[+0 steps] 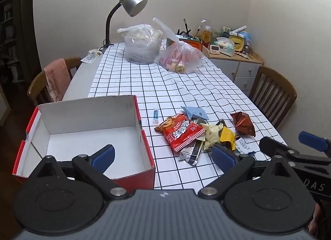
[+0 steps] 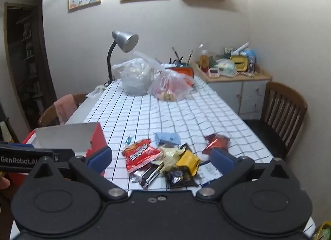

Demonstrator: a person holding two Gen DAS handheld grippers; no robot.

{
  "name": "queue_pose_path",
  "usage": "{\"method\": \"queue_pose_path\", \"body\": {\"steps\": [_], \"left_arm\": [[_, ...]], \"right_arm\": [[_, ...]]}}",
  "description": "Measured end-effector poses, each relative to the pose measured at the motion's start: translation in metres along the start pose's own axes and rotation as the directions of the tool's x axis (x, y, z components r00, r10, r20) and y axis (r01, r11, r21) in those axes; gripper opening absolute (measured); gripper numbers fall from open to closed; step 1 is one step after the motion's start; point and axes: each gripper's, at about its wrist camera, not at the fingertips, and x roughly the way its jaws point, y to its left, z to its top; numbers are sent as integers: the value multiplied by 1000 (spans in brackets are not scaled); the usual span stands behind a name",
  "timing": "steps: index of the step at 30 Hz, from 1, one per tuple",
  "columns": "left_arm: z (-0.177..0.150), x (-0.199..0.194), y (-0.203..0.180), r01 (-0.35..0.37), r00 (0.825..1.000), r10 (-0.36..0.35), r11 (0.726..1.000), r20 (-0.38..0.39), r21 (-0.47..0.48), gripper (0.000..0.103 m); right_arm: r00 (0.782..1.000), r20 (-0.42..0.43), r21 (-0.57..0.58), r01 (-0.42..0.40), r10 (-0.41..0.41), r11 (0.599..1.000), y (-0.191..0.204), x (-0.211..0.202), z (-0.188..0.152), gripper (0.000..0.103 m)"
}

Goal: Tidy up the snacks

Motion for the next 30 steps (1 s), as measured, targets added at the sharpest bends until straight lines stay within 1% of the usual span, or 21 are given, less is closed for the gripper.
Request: {"method": "queue_pose_path", "body": {"steps": [6, 7, 16, 24, 30], "left_arm": [[-1, -12, -5, -3, 1000, 3, 1000, 2, 0, 101], [-2, -3, 0, 1, 1000, -1, 1000, -7, -3, 101], [-4, 1, 7, -5, 999, 4, 1000, -47, -14, 101], [-4, 4, 9, -10, 998, 9, 1000, -58, -17, 101], [-3, 6, 10, -9, 998, 7, 1000, -64, -21, 101]], "right_arm": [[1000, -12, 19, 0, 0, 1000, 2, -2, 1, 102], [1000, -17, 22, -8, 8, 1000, 2, -1, 2, 102], [999, -37, 26, -4, 5, 1000, 8, 1, 1, 102], [998, -62, 31, 0, 1, 1000, 9, 5, 1, 103], [999, -54, 22, 1, 1, 1000, 11, 4, 1, 103]]}}
